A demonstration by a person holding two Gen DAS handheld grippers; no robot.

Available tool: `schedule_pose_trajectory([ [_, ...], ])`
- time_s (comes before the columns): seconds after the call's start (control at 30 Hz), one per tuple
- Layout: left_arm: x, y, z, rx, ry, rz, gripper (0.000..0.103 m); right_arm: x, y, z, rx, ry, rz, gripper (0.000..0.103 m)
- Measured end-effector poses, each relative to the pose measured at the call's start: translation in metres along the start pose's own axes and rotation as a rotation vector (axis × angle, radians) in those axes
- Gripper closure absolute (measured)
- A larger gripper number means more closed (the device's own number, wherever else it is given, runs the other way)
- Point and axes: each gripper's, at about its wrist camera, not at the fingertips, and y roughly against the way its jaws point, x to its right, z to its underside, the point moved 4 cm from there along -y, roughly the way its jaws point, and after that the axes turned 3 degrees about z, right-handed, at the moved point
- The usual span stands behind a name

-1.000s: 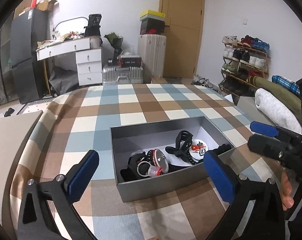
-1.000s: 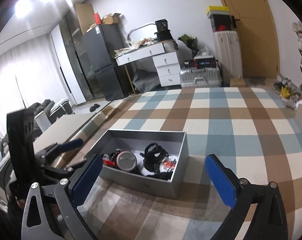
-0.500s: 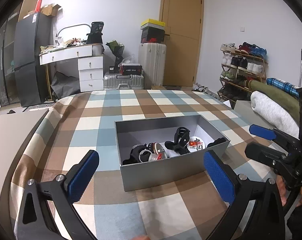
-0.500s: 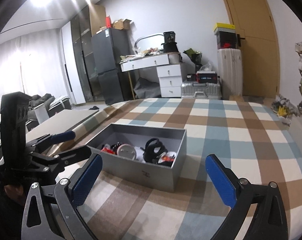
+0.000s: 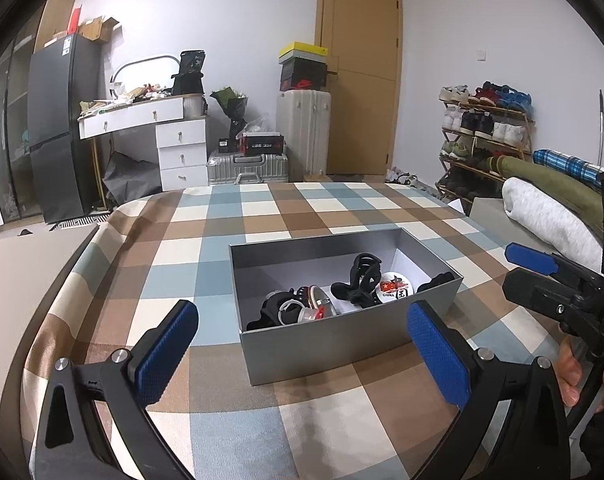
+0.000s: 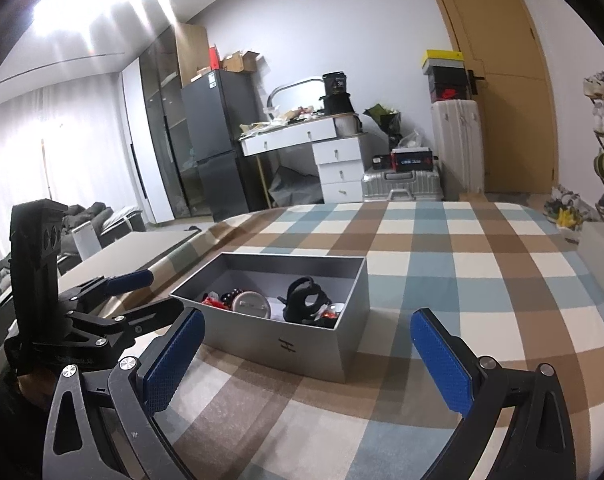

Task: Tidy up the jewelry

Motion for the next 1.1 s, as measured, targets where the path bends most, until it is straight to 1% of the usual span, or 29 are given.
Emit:
schedule_pose_trajectory([
  [0.23, 0.0055, 0.0012, 0.0002, 0.0, -0.029, -0.005, 0.001, -0.0025, -0.0003, 0.0003, -0.003, 0.011, -0.003, 0.0],
  [1.1, 0.0074, 0.0023, -0.0008, 0.006, -0.025, 0.002, 0.001, -0.0024, -0.0003, 0.0011, -0.005, 0.008, -0.004, 0.0],
])
